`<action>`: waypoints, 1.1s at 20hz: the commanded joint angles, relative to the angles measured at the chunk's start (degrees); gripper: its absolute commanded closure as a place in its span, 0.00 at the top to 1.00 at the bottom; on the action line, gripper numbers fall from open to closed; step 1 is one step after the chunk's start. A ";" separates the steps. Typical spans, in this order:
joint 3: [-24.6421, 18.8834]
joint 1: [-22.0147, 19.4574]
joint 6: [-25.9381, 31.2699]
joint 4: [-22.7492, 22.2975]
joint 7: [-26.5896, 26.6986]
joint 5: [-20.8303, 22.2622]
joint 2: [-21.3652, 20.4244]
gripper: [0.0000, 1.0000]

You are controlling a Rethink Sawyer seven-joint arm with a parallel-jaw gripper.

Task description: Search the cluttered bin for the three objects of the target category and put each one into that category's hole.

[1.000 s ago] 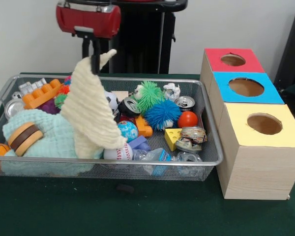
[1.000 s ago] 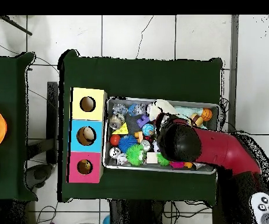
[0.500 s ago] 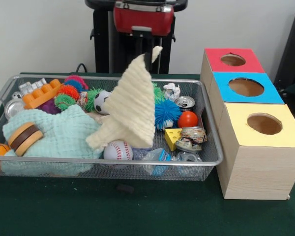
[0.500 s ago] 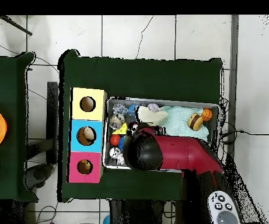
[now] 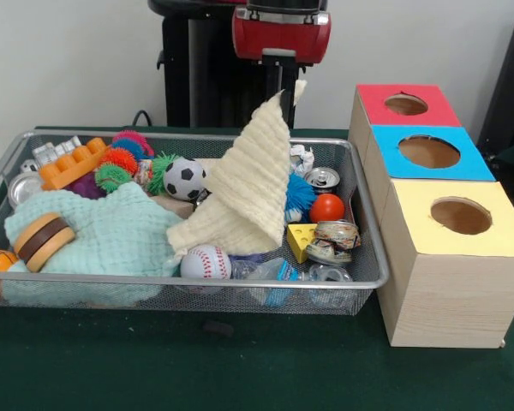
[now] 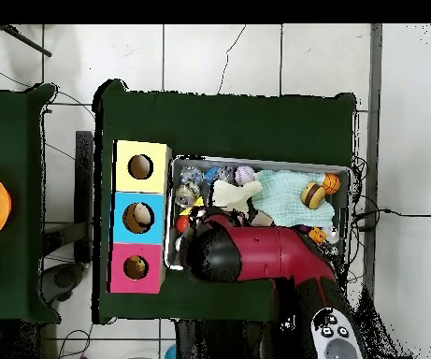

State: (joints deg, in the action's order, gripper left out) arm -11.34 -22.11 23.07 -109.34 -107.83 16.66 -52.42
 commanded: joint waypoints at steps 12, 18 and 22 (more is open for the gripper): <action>1.48 2.08 2.62 -12.80 -9.39 -7.69 -10.64 0.00; 3.99 5.02 1.99 -14.24 -10.22 -8.70 -11.64 0.00; 4.92 6.15 1.85 -14.11 -9.80 -9.26 -11.53 0.00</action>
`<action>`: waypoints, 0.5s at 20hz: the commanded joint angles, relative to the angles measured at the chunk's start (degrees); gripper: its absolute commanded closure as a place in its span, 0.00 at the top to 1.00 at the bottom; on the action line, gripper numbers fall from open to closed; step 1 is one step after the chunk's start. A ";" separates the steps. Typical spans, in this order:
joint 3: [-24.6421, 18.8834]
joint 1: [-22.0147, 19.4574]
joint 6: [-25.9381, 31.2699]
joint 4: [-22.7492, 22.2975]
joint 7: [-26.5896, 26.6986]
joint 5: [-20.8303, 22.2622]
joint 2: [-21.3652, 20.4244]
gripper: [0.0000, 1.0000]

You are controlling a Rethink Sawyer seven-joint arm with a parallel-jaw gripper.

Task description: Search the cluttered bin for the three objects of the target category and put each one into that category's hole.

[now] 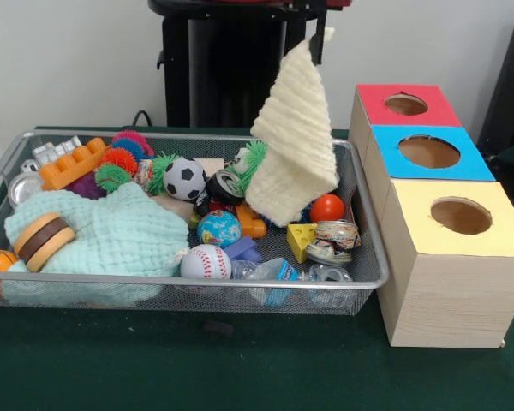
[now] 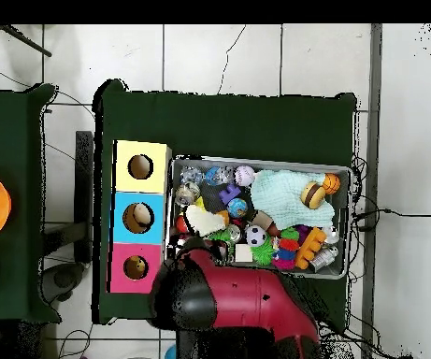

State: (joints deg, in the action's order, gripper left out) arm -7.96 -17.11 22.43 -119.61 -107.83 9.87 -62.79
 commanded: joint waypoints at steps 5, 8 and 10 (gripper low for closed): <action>2.11 1.77 1.69 -3.24 -9.30 -2.73 -0.09 0.00; 0.53 0.04 -0.56 -3.95 -7.79 -3.53 0.15 1.00; -0.72 -1.40 -1.21 -4.15 -6.87 -4.17 0.39 1.00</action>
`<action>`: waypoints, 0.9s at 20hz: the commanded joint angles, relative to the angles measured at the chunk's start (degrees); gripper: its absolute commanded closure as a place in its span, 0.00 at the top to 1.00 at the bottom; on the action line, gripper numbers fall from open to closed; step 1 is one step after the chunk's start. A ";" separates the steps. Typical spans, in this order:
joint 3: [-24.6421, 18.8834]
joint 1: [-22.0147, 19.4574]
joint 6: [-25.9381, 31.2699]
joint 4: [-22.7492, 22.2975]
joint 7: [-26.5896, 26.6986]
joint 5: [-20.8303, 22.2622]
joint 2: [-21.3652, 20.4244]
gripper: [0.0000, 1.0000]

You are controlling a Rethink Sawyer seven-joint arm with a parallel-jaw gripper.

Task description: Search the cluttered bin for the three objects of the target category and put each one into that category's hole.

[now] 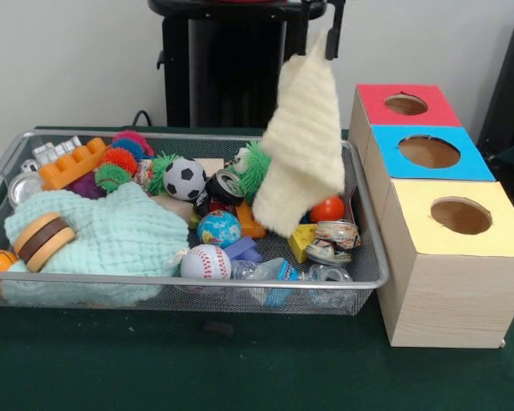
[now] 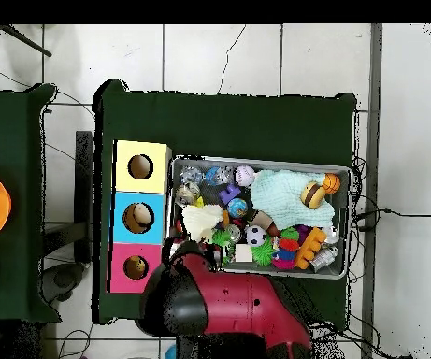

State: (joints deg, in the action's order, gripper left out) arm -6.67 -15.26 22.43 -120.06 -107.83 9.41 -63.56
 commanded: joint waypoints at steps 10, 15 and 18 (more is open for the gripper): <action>-1.82 -4.95 1.94 -0.75 -4.41 -3.42 2.47 1.00; -4.82 -10.64 1.35 3.58 1.53 -1.24 6.41 1.00; -6.97 -14.46 1.16 7.51 5.66 1.23 9.71 1.00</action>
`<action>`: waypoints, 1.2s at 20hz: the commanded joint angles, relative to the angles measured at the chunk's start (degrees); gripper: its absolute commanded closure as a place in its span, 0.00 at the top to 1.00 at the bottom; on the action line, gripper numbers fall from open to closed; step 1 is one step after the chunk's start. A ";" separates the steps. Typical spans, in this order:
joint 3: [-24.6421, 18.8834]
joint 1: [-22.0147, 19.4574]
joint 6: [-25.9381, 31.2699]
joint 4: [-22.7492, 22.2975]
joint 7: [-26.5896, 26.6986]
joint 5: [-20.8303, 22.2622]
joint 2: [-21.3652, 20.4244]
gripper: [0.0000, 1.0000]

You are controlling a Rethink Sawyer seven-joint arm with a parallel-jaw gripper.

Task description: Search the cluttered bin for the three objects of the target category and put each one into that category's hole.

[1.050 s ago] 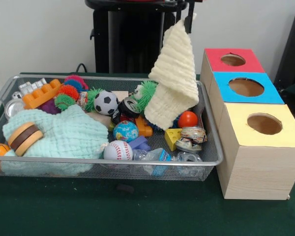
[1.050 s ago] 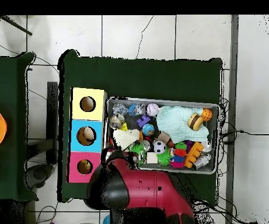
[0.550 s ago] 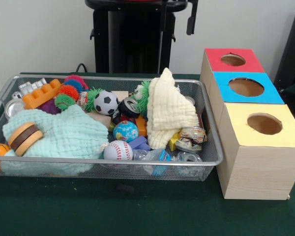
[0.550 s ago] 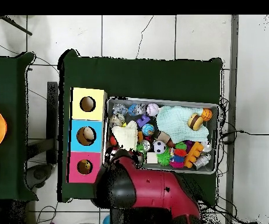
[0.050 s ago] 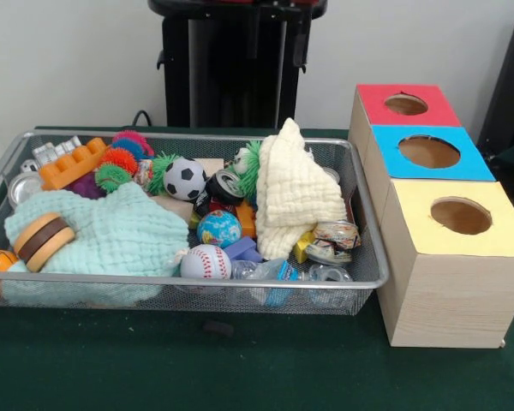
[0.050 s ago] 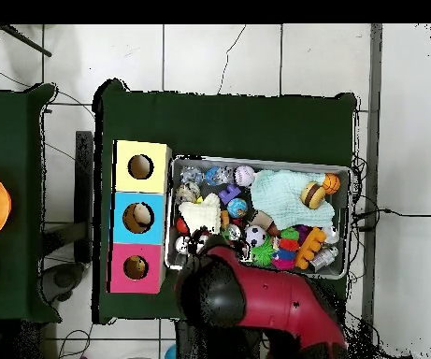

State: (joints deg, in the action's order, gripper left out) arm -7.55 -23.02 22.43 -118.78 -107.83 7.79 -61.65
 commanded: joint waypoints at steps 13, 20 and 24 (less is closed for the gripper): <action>-9.75 -11.72 2.99 13.95 7.12 8.50 12.95 1.00; -11.21 -12.47 1.60 19.05 6.96 11.05 18.27 1.00; -11.25 -12.54 1.02 20.14 6.17 12.62 19.54 1.00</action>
State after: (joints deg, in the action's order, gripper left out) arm -13.70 -34.58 22.43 -103.65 -107.83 16.25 -46.48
